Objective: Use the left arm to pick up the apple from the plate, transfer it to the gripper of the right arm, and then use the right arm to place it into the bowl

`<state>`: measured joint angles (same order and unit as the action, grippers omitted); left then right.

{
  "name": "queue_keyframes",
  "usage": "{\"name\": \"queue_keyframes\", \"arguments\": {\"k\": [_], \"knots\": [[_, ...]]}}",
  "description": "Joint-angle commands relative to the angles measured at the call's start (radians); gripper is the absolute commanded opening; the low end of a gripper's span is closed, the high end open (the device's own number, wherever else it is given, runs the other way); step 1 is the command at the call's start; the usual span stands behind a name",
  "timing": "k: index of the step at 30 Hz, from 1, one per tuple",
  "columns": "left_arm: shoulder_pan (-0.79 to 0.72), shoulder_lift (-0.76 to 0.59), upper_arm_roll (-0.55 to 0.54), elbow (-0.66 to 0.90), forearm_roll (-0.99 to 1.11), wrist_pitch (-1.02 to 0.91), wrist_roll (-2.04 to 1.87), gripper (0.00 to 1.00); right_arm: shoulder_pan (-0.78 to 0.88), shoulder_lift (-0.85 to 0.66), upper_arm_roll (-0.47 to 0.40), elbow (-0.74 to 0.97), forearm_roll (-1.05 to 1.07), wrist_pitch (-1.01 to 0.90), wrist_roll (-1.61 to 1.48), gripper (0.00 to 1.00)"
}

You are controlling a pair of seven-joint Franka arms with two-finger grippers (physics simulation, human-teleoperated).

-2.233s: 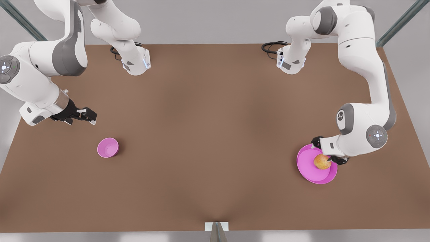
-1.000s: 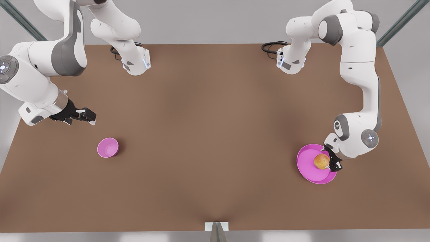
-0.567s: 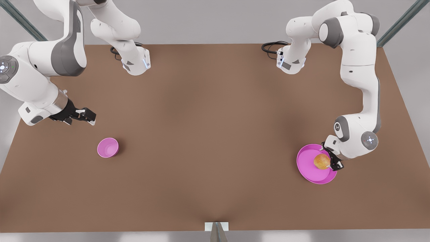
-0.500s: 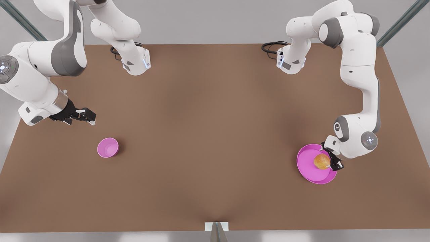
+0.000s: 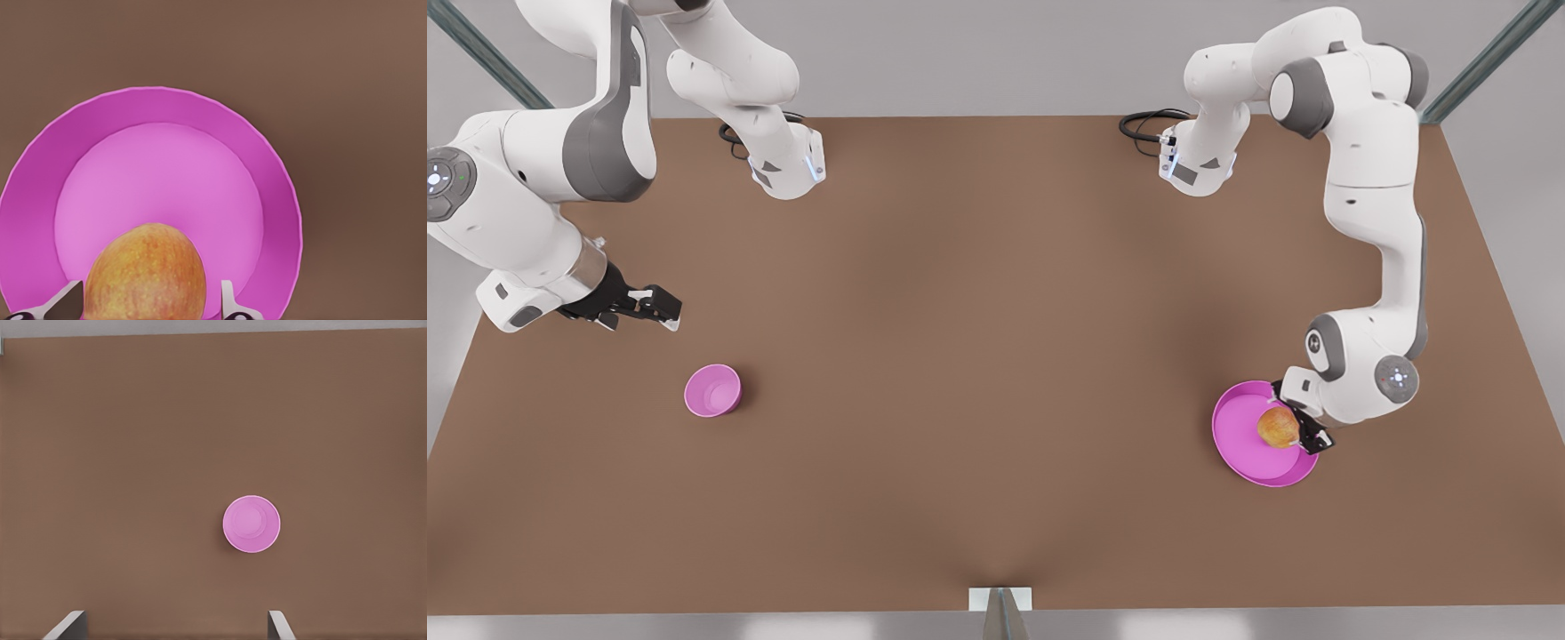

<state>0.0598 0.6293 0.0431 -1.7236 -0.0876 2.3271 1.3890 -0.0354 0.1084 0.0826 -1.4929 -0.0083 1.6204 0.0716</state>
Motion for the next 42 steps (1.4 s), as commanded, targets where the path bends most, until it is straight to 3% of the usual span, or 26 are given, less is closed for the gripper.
{"name": "queue_keyframes", "arguments": {"k": [1, 23, 26, 29, 36, 42], "knots": [[0.0, 0.004, 0.0, -0.001, 0.0, 0.029, -0.071, 1.0, 0.0, -0.001, 0.0, 0.0, 0.001, 0.0, -0.001, 1.0], [0.006, 0.061, 0.011, -0.001, -0.001, 0.069, -0.071, 1.0, -0.008, -0.001, 0.0, 0.0, 0.001, 0.0, -0.015, 1.0], [0.006, 0.061, 0.011, -0.001, -0.001, 0.07, -0.071, 0.81, -0.008, -0.001, -0.001, 0.0, 0.001, 0.0, -0.015, 1.0], [0.006, 0.063, 0.011, -0.001, -0.001, 0.074, -0.071, 0.73, -0.008, -0.001, -0.001, 0.0, 0.001, 0.0, -0.016, 1.0], [0.003, 0.06, 0.011, -0.001, -0.001, 0.07, -0.07, 0.7, -0.008, -0.001, -0.001, -0.001, 0.001, 0.0, -0.016, 1.0], [0.002, -0.026, -0.02, -0.001, -0.079, -0.012, -0.071, 0.68, -0.008, 0.0, -0.001, -0.001, 0.001, 0.0, -0.016, 1.0]]}}
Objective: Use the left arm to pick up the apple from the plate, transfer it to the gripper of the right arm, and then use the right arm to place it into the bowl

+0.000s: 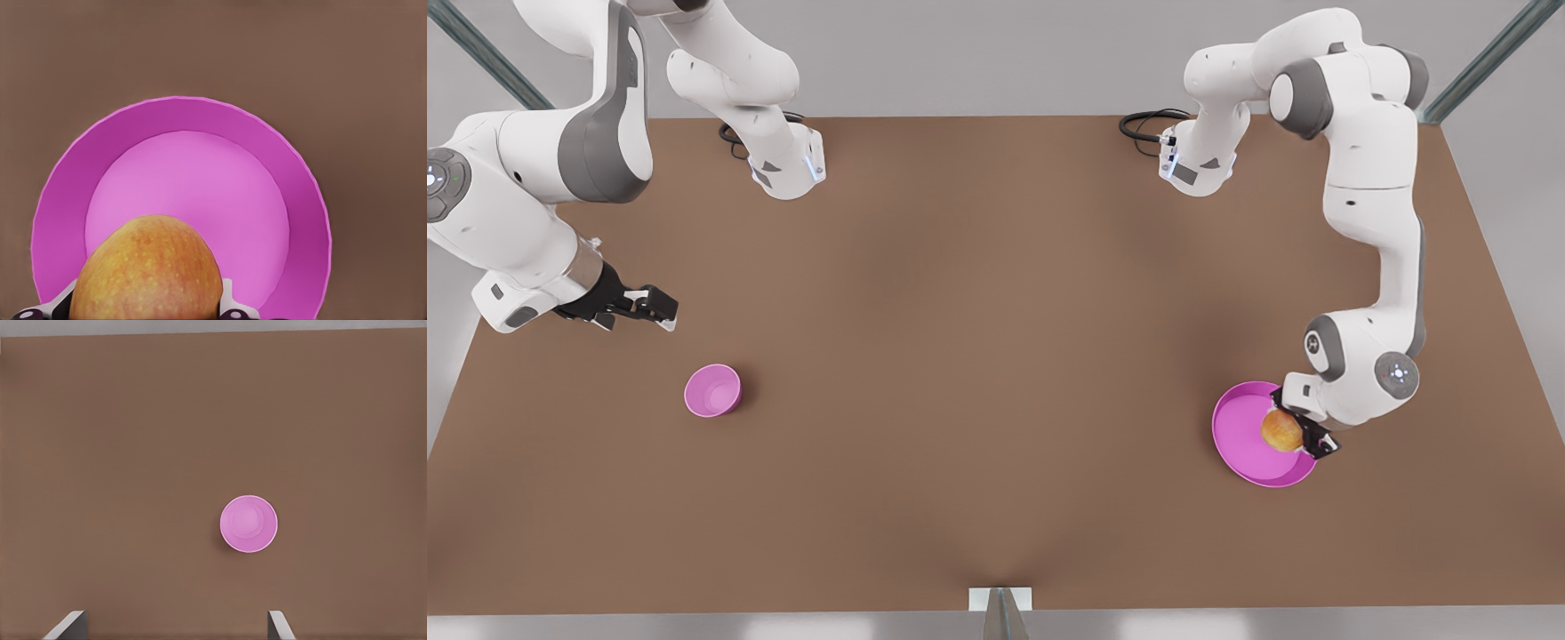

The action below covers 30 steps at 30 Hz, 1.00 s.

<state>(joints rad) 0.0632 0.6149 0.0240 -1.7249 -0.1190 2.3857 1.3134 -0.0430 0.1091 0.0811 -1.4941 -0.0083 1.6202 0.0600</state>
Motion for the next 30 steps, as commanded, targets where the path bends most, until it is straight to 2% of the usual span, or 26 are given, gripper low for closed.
{"name": "queue_keyframes", "arguments": {"k": [1, 4, 6, 11, 15, 21, 24, 26, 29, 30], "knots": [[0.001, -0.021, -0.035, -0.001, -0.106, -0.102, 0.009, 0.68, 0.0, 0.0, 0.0, 0.002, 0.001, 0.0, -0.006, 1.0], [-0.014, -0.063, -0.174, -0.045, -0.37, -0.169, -0.061, 0.69, 0.0, 0.0, 0.0, 0.0, 0.001, 0.0, -0.006, 1.0], [-0.046, -0.063, -0.254, -0.045, -0.453, -0.164, -0.143, 0.69, -0.003, 0.0, 0.0, 0.0, 0.001, 0.0, -0.006, 1.0], [-0.267, -0.032, -0.259, 0.001, -0.64, -0.037, -0.137, 0.69, 0.002, 0.001, 0.003, 0.002, 0.002, 0.001, 0.001, 1.0], [-0.448, 0.078, -0.26, 0.163, -0.83, 0.09, -0.103, 0.69, 0.009, 0.018, 0.012, 0.003, 0.045, 0.033, 0.015, 1.0], [-0.643, 0.206, -0.26, 0.318, -1.131, 0.179, -0.008, 0.68, -0.095, 0.007, 0.006, -0.018, 0.545, 0.026, 0.008, 1.0], [-0.697, 0.253, -0.262, 0.377, -1.147, 0.233, -0.01, 0.67, -0.139, 0.006, 0.008, -0.113, 0.786, 0.012, -0.002, 1.0], [-0.697, 0.255, -0.282, 0.389, -1.147, 0.234, -0.008, 0.67, -0.153, 0.009, 0.008, -0.161, 0.873, 0.024, -0.062, 0.98], [-0.698, 0.255, -0.289, 0.412, -1.147, 0.234, -0.006, 0.67, -0.144, 0.066, 0.014, -0.31, 1.114, 0.107, -0.311, 1.0], [-0.698, 0.255, -0.289, 0.412, -1.147, 0.234, -0.003, 0.67, -0.138, 0.096, 0.051, -0.311, 1.128, 0.135, -0.322, 1.0]]}}
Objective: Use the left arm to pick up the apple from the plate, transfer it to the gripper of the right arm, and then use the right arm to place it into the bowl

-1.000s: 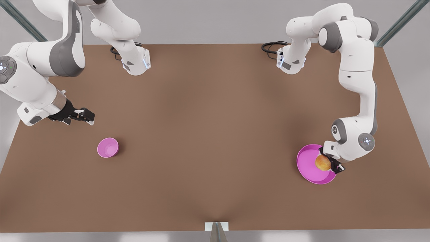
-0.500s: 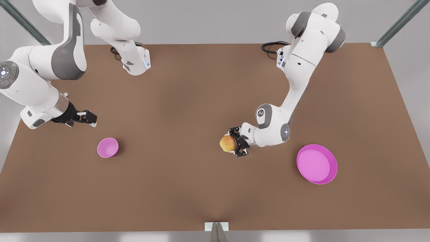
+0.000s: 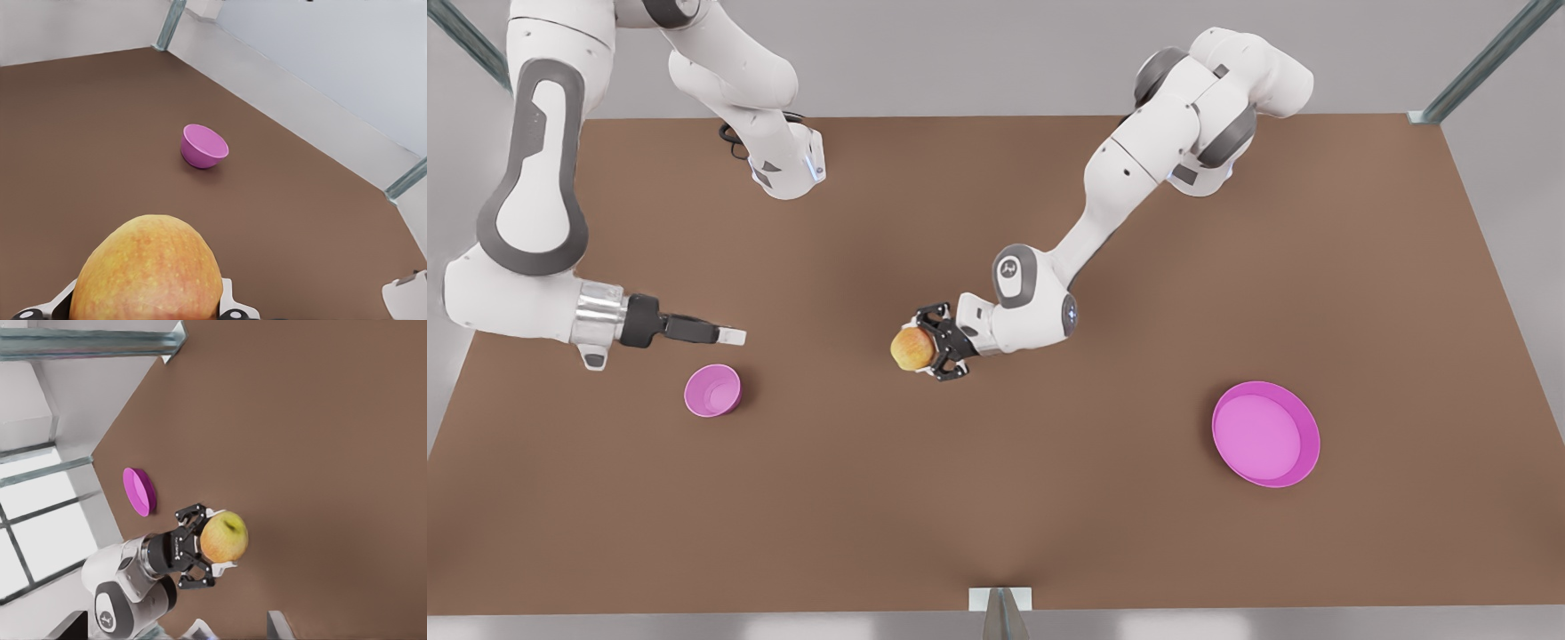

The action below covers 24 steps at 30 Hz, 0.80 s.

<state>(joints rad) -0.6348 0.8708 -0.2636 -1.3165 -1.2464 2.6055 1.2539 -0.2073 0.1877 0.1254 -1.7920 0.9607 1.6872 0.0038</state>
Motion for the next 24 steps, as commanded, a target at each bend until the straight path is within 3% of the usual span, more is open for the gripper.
{"name": "queue_keyframes", "arguments": {"k": [1, 5, 7, 10, 12, 15, 18, 24], "knots": [[0.0, 0.0, -0.002, 0.003, -0.019, 0.016, 0.056, 0.67, 0.026, 0.027, 0.043, -0.023, 0.159, 0.127, -0.269, 1.0], [-0.014, 0.065, -0.003, 0.091, -0.019, 0.03, 0.053, 0.67, 0.023, 0.196, 0.099, 0.017, 0.227, 0.186, -0.542, 1.0], [-0.013, 0.065, -0.002, 0.094, -0.018, 0.028, 0.048, 0.67, 0.034, 0.297, 0.102, 0.126, 0.164, 0.172, -0.554, 1.0], [-0.011, 0.063, 0.001, 0.094, -0.018, 0.028, 0.048, 0.67, 0.034, 0.577, 0.115, 0.385, 0.156, 0.028, -0.766, 1.0], [-0.011, 0.063, 0.001, 0.094, -0.018, 0.028, 0.048, 0.67, 0.034, 0.69, 0.197, 0.529, 0.161, 0.023, -0.797, 1.0], [-0.003, 0.065, 0.004, 0.111, -0.016, 0.028, 0.039, 0.67, 0.029, 0.69, 0.258, 0.522, 0.181, 0.022, -0.84, 1.0], [0.004, 0.065, 0.015, 0.111, -0.018, 0.028, 0.039, 0.67, 0.026, 0.687, 0.26, 0.49, 0.187, -0.061, -0.877, 1.0], [0.003, 0.074, 0.015, 0.118, -0.018, 0.031, 0.041, 0.67, 0.06, 0.684, 0.28, 0.487, 0.204, -0.038, -0.878, 1.0]]}}
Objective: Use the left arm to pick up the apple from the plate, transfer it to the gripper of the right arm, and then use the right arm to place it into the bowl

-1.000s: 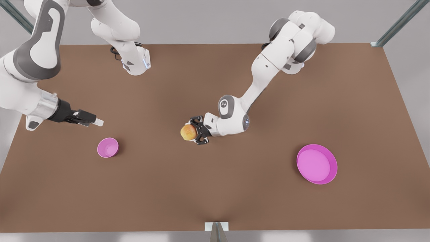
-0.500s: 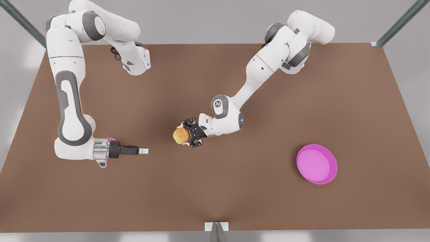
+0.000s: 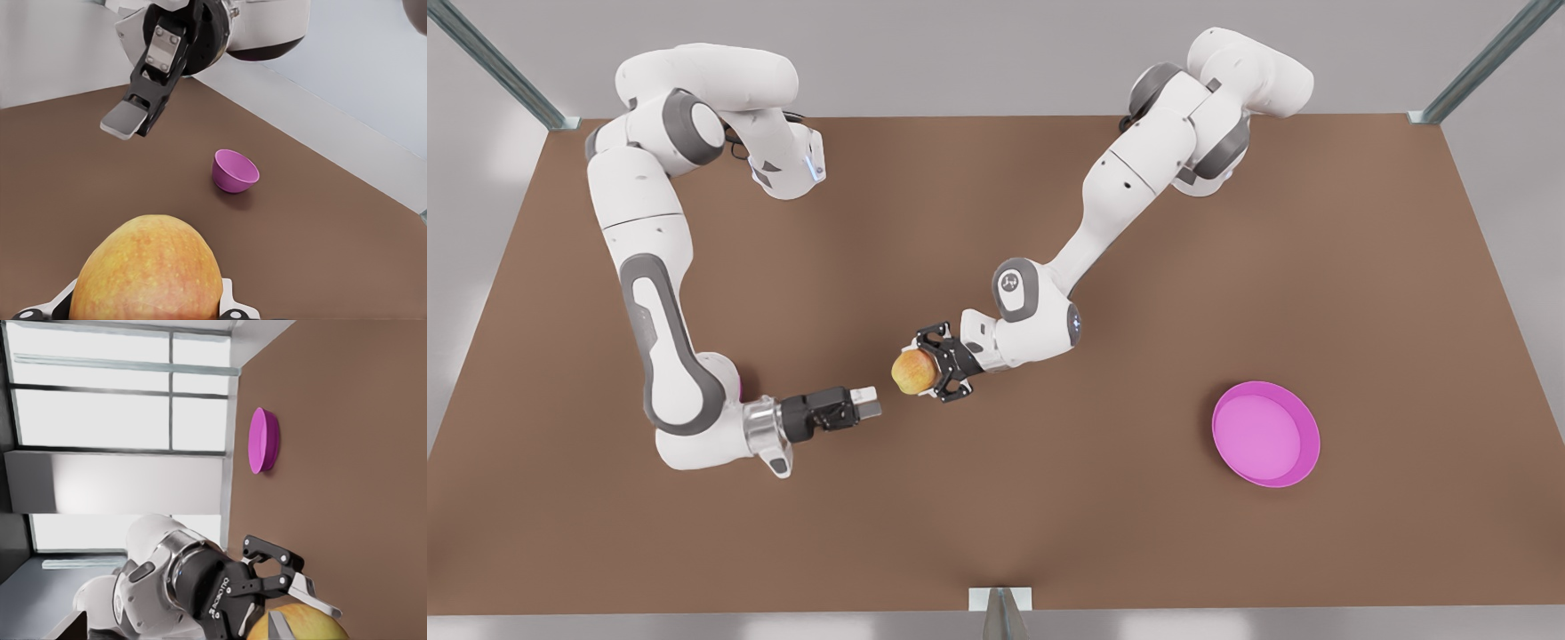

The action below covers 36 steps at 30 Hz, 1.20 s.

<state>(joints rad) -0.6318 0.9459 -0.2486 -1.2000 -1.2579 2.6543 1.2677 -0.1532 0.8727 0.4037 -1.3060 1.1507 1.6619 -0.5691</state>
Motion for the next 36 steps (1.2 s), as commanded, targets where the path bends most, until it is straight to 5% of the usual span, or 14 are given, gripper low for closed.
{"name": "queue_keyframes", "arguments": {"k": [1, 11, 15, 36], "knots": [[0.0, 0.004, 0.0, 0.005, -0.006, -0.017, 0.027, 0.67, 0.0, 0.0, -0.005, 0.002, 0.007, -0.013, -0.315, 1.0], [-0.002, 0.004, 0.0, 0.008, -0.006, -0.017, 0.027, 0.67, 0.0, 0.028, -0.019, -0.076, -0.02, -0.014, -0.397, 1.0], [0.0, 0.004, 0.0, 0.008, -0.006, -0.019, 0.027, 0.67, 0.009, 0.028, -0.036, -0.078, -0.046, 0.004, -0.144, 1.0], [-0.002, 0.011, 0.0, 0.007, -0.006, -0.019, 0.029, 0.67, 0.035, 0.035, -0.036, -0.131, -0.048, 0.07, 0.005, 1.0]]}}
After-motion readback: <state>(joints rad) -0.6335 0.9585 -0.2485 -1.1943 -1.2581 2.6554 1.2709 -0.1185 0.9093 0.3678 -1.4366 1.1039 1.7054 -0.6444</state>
